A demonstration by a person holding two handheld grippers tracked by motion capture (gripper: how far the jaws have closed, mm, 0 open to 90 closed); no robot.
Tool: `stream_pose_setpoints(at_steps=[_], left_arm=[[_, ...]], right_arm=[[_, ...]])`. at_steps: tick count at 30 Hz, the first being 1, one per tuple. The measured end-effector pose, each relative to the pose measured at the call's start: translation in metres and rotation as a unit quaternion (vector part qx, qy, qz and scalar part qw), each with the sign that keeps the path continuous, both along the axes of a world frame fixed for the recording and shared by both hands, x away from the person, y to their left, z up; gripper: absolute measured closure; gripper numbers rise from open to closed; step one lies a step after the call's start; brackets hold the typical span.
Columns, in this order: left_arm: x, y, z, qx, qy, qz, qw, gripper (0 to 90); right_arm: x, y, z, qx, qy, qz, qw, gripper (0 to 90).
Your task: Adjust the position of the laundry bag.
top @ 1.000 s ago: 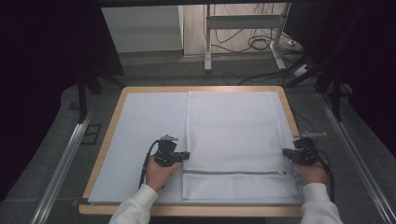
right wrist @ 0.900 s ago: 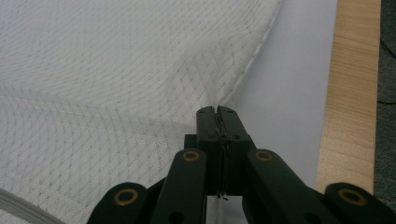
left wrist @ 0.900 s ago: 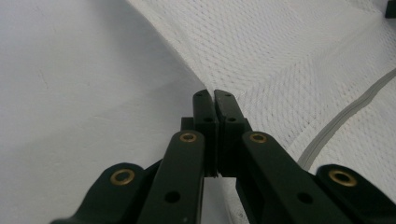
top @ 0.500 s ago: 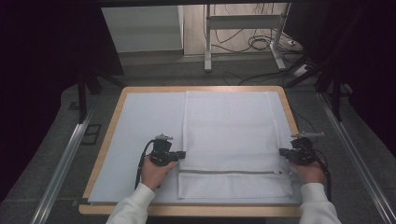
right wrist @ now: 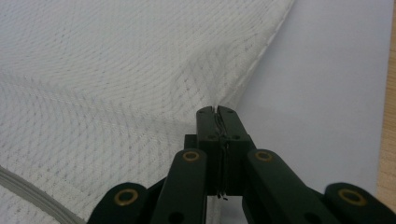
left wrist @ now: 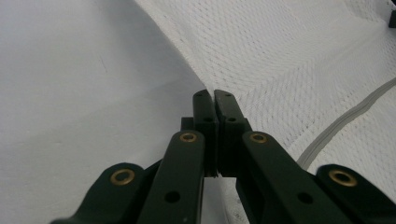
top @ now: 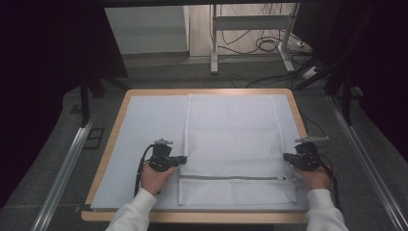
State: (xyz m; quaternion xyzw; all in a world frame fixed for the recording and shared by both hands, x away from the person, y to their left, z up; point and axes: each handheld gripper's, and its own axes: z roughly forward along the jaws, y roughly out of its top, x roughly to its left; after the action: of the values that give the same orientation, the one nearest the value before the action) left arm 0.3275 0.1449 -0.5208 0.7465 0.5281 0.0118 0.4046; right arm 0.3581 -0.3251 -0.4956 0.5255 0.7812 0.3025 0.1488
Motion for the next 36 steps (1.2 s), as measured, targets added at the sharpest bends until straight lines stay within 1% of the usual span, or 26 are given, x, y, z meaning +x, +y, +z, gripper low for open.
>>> stream_pose_setpoints(at_steps=[11, 19, 25, 36], left_arm=[[-0.001, 0.005, 0.001, 0.000, -0.003, -0.001, 1.0000, 89.3], [-0.002, 0.010, 0.002, 0.002, -0.001, -0.002, 1.0000, 89.2], [-0.003, 0.013, 0.002, 0.001, -0.001, 0.000, 1.0000, 89.3], [-0.004, 0.020, 0.003, 0.000, -0.001, 0.004, 1.0000, 89.3]], right_arm=[[0.000, 0.004, 0.000, 0.002, 0.000, 0.006, 1.0000, 87.9], [-0.001, 0.006, 0.000, 0.003, 0.000, 0.012, 0.9999, 87.9], [-0.001, 0.008, 0.001, 0.008, -0.001, 0.016, 0.9998, 87.9], [-0.001, 0.014, 0.001, 0.006, -0.003, 0.024, 0.9997, 87.9]])
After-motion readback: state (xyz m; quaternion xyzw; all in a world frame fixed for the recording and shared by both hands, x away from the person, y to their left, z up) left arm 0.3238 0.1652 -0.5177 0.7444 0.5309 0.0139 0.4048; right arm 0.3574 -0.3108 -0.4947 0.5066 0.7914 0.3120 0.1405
